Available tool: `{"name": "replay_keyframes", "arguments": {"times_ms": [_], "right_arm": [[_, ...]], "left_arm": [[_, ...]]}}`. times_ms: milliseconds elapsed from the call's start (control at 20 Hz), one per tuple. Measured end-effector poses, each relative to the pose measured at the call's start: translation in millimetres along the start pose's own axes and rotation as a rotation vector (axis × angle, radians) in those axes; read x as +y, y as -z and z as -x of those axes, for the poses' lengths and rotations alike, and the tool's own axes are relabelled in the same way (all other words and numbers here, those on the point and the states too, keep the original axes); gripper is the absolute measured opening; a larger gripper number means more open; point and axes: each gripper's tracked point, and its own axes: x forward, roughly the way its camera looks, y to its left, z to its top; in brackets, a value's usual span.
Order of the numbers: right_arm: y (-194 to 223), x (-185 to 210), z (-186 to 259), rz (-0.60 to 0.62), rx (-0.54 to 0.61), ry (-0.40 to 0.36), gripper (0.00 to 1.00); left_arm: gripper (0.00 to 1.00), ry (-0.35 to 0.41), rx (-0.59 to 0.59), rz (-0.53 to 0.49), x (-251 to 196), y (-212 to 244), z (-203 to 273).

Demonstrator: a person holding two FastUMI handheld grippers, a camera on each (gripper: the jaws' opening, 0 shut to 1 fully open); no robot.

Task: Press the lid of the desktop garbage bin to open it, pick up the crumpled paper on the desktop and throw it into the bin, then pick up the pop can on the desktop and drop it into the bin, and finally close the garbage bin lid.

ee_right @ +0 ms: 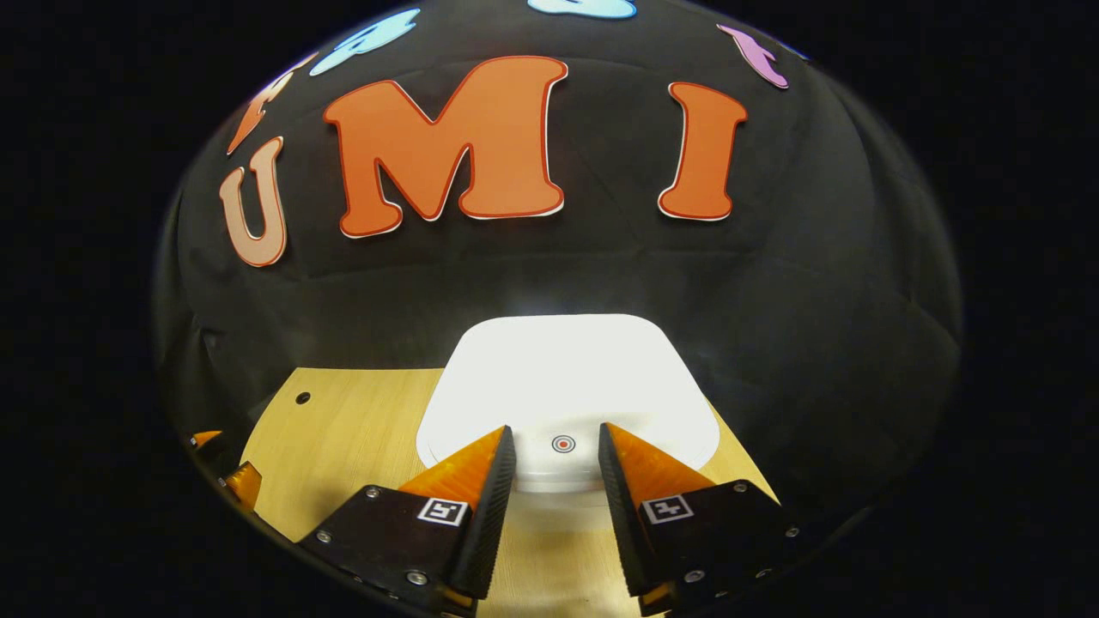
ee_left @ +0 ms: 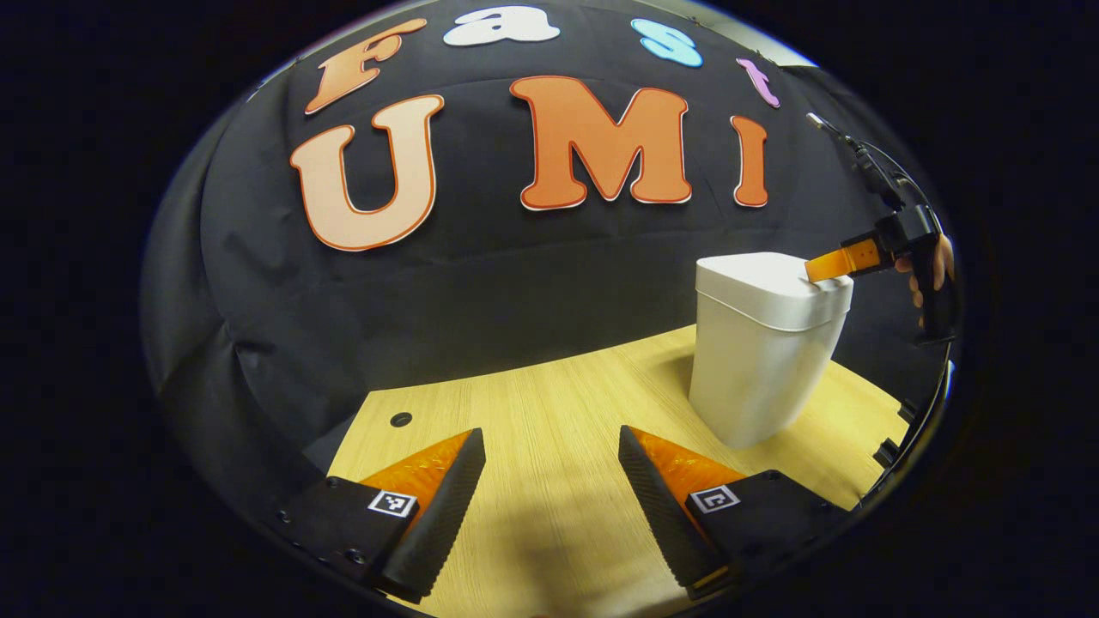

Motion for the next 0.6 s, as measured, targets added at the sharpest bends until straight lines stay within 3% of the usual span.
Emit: {"name": "replay_keyframes", "arguments": {"times_ms": [50, 200, 250, 300, 350, 450, 600], "right_arm": [[-1, 0, 0, 0.008, -0.01, 0.003, 0.59], [-2, 0, 1, -0.002, -0.021, 0.017, 0.59], [-2, 0, 0, -0.001, -0.021, 0.02, 0.54], [-2, 1, 1, 0.001, -0.024, 0.024, 0.59], [-2, 0, 3, 0.001, -0.029, 0.027, 0.54], [-1, 1, 5, -0.003, -0.037, 0.034, 0.54], [1, 5, 7, -0.007, -0.041, 0.035, 0.59]], "left_arm": [[1.0, -0.003, -0.008, -0.007, 2, -3, 1], [0.99, -0.008, -0.03, -0.009, 7, -11, -1], [1.0, -0.012, -0.032, -0.012, 9, -12, -2], [0.99, -0.013, -0.037, -0.011, 11, -15, -1], [1.0, -0.013, -0.046, -0.008, 12, -19, -1], [0.99, -0.02, -0.07, -0.007, 17, -30, -2], [0.99, -0.024, -0.106, -0.003, 22, -47, -2]]}}
